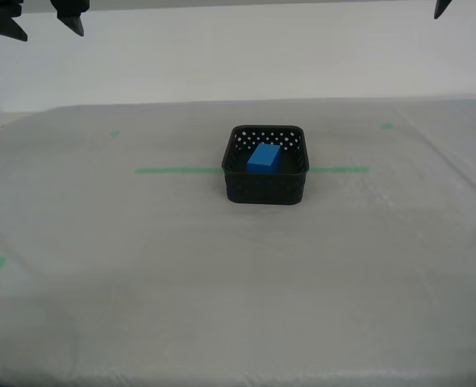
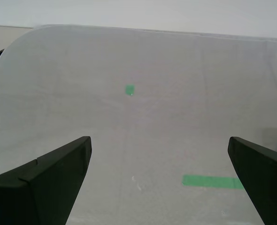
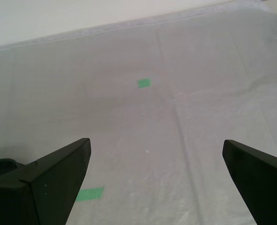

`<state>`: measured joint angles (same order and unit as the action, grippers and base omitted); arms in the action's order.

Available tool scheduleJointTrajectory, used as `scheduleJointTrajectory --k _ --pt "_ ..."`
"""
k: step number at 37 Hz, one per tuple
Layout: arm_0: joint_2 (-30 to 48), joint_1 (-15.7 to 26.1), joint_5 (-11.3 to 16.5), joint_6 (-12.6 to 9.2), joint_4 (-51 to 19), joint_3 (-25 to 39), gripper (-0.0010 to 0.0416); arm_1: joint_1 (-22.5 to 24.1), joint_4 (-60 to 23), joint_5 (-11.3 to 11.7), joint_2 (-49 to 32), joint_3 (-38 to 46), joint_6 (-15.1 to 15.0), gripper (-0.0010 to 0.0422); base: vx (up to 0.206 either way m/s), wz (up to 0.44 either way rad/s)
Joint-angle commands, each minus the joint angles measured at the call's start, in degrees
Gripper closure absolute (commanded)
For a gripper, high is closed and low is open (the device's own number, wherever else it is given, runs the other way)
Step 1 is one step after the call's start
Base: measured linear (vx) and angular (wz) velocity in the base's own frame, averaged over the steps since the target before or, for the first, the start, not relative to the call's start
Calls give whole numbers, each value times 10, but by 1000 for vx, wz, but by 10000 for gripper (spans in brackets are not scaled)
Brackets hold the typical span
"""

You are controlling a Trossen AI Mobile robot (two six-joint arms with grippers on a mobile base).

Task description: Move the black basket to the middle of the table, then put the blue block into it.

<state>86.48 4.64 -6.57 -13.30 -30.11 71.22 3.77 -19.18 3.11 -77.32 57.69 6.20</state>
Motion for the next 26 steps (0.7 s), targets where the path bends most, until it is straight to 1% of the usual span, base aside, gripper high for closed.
scheduleJointTrajectory --k 1,20,21,23,24,26 --pt "0 0 -1 0 1 1 12 0 0 -1 0 0 -2 12 0 0" --pt "0 0 -2 1 7 1 12 0 1 -1 0 0 -2 12 0 0" --pt "0 0 -2 7 9 1 12 0 0 -1 0 0 -2 12 0 0" --pt "0 0 -2 28 12 1 12 0 1 -1 0 0 -2 12 0 0" --pt "0 0 -2 43 14 1 12 0 1 -1 0 0 -2 12 0 0" --pt "0 1 -2 82 14 1 12 0 1 -1 0 0 -2 12 0 0"
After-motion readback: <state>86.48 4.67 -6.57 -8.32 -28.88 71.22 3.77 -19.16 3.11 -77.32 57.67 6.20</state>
